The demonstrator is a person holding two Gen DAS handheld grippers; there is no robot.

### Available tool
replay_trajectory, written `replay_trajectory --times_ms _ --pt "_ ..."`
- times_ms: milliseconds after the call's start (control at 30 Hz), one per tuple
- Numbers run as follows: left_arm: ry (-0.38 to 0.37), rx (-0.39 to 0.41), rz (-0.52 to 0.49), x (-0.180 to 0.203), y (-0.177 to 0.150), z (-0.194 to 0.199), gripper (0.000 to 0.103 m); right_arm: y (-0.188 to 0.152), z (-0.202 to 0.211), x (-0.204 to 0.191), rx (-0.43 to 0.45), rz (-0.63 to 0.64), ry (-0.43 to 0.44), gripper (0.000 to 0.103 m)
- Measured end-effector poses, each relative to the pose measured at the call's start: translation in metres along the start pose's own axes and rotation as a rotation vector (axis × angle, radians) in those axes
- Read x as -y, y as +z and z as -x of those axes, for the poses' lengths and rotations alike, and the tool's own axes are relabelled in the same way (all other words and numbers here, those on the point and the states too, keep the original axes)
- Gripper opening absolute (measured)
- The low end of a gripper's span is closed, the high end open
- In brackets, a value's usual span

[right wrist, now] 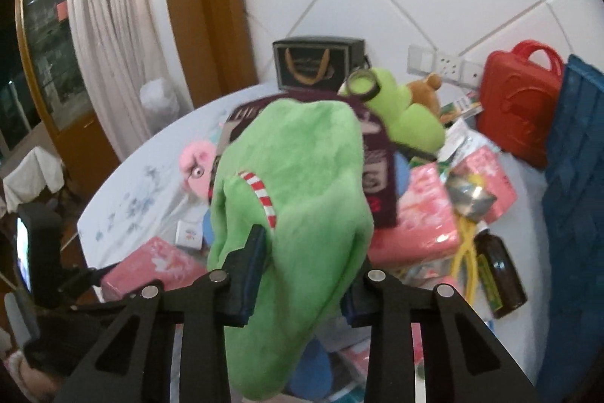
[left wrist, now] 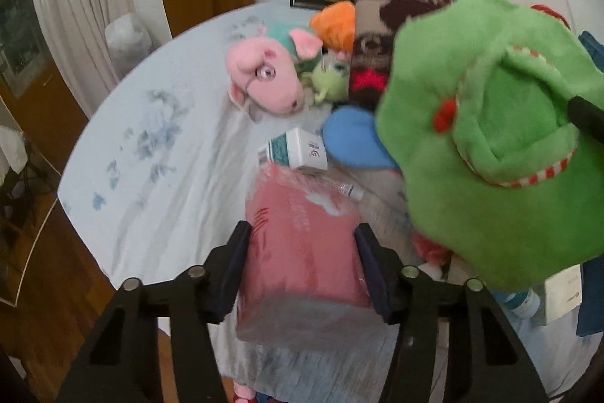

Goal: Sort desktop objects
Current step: 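Reach the right tool to the green plush hat while the left tool reaches a pink tissue pack, then grasp the pink flower tissue pack with the left tool while the right tool grasps the green hat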

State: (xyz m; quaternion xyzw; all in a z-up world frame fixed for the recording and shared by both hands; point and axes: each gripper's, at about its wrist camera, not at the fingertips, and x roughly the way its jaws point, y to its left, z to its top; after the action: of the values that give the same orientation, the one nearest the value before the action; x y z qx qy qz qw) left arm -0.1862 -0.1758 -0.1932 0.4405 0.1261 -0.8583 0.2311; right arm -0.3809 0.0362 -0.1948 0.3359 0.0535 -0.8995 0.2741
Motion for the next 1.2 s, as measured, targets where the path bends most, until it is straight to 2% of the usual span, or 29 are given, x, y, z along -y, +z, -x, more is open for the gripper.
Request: replay_trajectory --times_ms 100,167,267,367,433,500,567,600,633,700,800,933,1067,1200 --pt "-0.002 0.004 -0.007 0.000 0.005 0.004 0.053 0.004 0.008 0.006 0.011 0.003 -0.027 0.033" --pt "-0.013 -0.023 -0.008 0.000 0.004 0.000 0.053 0.004 0.006 0.015 -0.016 -0.006 -0.056 0.034" --pt "-0.009 -0.050 -0.016 -0.002 -0.007 -0.004 0.053 -0.009 -0.005 0.032 -0.107 -0.019 -0.111 0.036" --pt "-0.023 -0.109 -0.014 -0.007 -0.016 -0.010 0.056 -0.029 -0.014 0.050 -0.173 -0.055 -0.111 0.038" --pt "-0.020 -0.175 -0.020 -0.009 -0.026 -0.023 0.060 -0.040 -0.019 0.056 -0.209 -0.065 -0.093 0.057" --pt "-0.035 -0.174 -0.014 -0.010 -0.031 -0.026 0.066 -0.047 -0.019 0.054 -0.216 -0.046 -0.096 0.063" --pt "-0.033 -0.186 -0.030 -0.007 -0.031 -0.029 0.071 -0.049 -0.020 0.053 -0.221 -0.031 -0.099 0.075" --pt "-0.029 -0.197 -0.044 -0.005 -0.031 -0.030 0.073 -0.049 -0.020 0.051 -0.222 -0.020 -0.098 0.087" --pt "-0.021 -0.208 -0.058 -0.002 -0.030 -0.031 0.076 -0.049 -0.019 0.048 -0.218 -0.004 -0.100 0.093" --pt "0.009 -0.232 -0.079 0.006 -0.028 -0.036 0.080 -0.049 -0.017 0.042 -0.208 0.019 -0.107 0.094" --pt "0.052 -0.269 -0.108 0.016 -0.028 -0.047 0.091 -0.047 -0.018 0.033 -0.217 0.053 -0.105 0.100" --pt "0.132 -0.290 -0.182 0.026 -0.033 -0.064 0.091 -0.051 -0.022 0.013 -0.224 0.120 -0.098 0.103" --pt "0.100 -0.267 -0.138 0.018 -0.034 -0.067 0.091 -0.063 -0.032 -0.011 -0.248 0.209 -0.089 0.103" --pt "0.080 -0.232 -0.120 0.015 -0.036 -0.066 0.090 -0.074 -0.047 -0.025 -0.247 0.265 -0.134 0.103"
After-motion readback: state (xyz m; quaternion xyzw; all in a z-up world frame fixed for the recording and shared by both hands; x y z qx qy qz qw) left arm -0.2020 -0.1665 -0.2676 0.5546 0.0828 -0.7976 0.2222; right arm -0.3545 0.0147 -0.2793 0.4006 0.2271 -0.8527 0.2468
